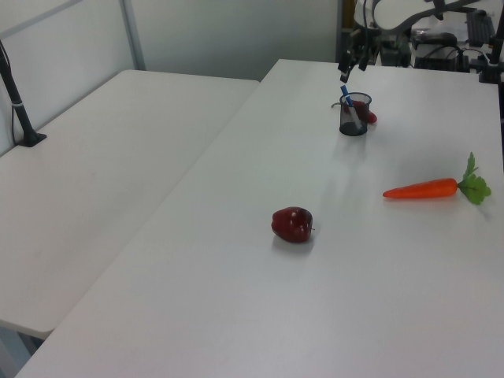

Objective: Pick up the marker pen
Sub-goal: 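Lower the gripper and grasp the blue-capped marker in the cup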

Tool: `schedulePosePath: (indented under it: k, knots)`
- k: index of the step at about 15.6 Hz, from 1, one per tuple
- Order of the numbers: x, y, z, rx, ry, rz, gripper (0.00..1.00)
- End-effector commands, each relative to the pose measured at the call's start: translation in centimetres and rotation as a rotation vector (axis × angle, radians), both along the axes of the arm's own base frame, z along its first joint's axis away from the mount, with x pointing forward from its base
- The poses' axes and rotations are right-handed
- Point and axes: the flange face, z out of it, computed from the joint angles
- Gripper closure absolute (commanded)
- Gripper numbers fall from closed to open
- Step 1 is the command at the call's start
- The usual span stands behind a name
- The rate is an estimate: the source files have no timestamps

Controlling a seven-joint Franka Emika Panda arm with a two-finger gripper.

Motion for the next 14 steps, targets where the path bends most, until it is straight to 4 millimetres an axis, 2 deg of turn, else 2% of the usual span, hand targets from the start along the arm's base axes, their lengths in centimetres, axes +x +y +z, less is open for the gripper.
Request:
schedulePosePath:
  k: [1,3,4,7,11,14]
  knots:
    - [0.8,-0.2,-1.9,-0.024,-0.030,0.010,0.31]
    - [1.1,0.0,-2.5,-0.023,-0.040,0.007,0.40]
    - [1.3,-0.1,-3.5,-0.022,-0.033,0.005,0.43]
    - [1.5,0.0,-4.1,-0.023,-0.038,0.008,0.59]
    - [1.5,0.0,-4.4,-0.023,-0.034,0.008,0.70]
    - [1.5,0.0,-4.3,-0.022,-0.036,0.007,0.73]
